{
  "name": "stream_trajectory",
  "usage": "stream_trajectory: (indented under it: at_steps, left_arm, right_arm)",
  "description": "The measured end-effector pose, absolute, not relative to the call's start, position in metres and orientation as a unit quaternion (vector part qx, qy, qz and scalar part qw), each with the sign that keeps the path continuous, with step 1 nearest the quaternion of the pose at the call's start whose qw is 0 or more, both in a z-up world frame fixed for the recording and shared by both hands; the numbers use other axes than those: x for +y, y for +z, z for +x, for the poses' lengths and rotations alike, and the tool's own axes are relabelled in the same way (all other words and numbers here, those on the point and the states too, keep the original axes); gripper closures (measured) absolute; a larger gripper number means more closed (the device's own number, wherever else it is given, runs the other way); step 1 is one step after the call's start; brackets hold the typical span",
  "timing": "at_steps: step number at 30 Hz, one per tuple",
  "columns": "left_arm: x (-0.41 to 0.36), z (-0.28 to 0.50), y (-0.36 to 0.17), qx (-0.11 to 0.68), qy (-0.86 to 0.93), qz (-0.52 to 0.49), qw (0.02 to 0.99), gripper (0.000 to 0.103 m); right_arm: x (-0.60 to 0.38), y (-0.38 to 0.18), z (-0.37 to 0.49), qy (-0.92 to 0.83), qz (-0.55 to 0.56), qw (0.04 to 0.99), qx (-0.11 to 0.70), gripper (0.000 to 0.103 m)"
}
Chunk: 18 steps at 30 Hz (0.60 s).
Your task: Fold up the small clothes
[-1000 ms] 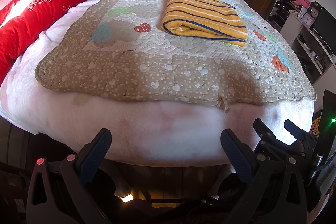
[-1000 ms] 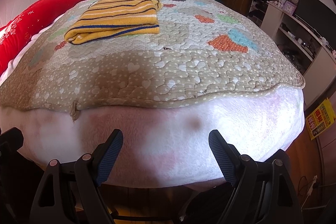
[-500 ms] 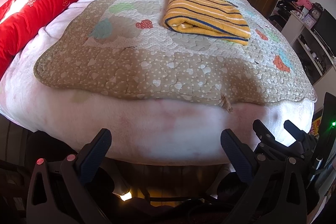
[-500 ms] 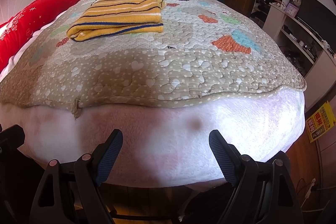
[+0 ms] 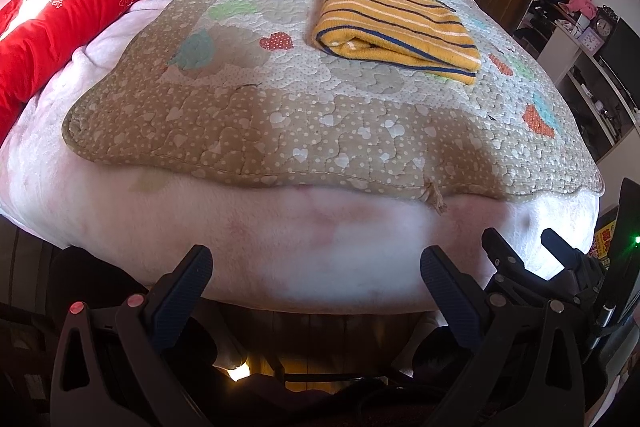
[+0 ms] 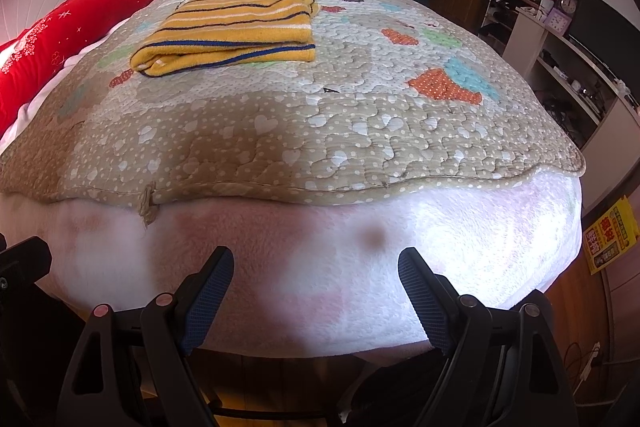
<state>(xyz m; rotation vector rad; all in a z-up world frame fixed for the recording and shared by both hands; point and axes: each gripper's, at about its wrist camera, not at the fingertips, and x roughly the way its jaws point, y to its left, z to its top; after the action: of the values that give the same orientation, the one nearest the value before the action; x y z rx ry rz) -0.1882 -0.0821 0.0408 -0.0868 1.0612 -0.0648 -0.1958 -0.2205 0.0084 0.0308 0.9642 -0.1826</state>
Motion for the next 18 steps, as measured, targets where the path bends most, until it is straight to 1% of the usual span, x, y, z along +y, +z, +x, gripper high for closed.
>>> stream_trajectory:
  at_steps: [18]
  left_arm:
    - [-0.0813, -0.1887, 0.0371, 0.511, -0.031, -0.045, 0.858, 0.0]
  right_arm:
    - [-0.2228, 0.0134, -0.193, -0.088, 0.011, 0.889, 0.449, 0.015]
